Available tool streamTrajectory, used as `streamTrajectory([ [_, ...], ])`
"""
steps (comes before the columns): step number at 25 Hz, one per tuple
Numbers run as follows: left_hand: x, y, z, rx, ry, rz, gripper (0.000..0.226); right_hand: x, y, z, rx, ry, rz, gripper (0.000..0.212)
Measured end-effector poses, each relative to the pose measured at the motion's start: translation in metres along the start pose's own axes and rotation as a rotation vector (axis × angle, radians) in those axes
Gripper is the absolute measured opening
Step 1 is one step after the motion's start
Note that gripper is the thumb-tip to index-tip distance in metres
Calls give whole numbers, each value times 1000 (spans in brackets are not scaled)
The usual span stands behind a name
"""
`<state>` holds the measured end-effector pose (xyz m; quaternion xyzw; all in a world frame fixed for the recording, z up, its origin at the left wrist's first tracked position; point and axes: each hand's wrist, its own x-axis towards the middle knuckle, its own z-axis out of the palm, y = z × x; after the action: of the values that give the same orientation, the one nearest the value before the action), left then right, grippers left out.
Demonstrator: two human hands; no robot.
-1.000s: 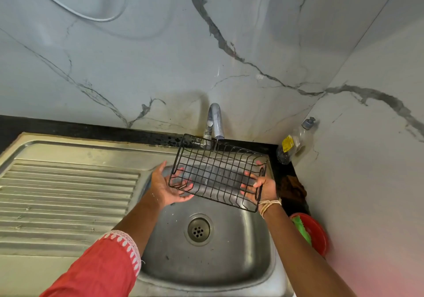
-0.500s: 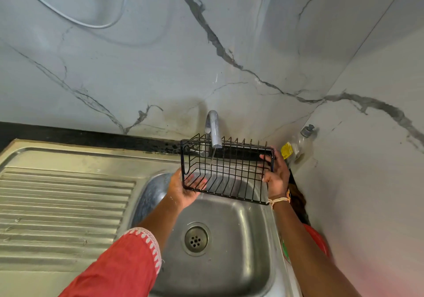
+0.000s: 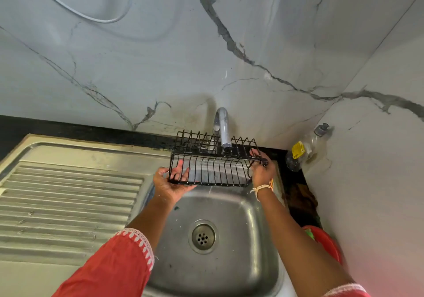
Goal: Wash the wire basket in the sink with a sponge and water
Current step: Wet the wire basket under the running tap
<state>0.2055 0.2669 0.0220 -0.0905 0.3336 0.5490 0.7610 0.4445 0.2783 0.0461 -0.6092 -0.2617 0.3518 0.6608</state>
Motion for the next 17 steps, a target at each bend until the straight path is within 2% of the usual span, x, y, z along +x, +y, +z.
streamTrajectory([
  [5, 3, 18, -20, -100, -27, 104, 15, -1, 1, 27, -34, -114, 15, 54],
  [9, 5, 19, -21, -92, -29, 122, 15, 5, -3, 34, -76, -159, -28, 61],
  [14, 12, -1, -7, -7, 95, 61, 36, 6, 2, 9, 23, 91, -98, 49],
  [15, 14, -6, -4, 7, 123, 51, 35, 4, 3, 2, 73, 143, -103, 47],
  [17, 18, -18, 2, 72, 157, 47, 18, 4, 4, -12, 180, 233, -113, 45],
])
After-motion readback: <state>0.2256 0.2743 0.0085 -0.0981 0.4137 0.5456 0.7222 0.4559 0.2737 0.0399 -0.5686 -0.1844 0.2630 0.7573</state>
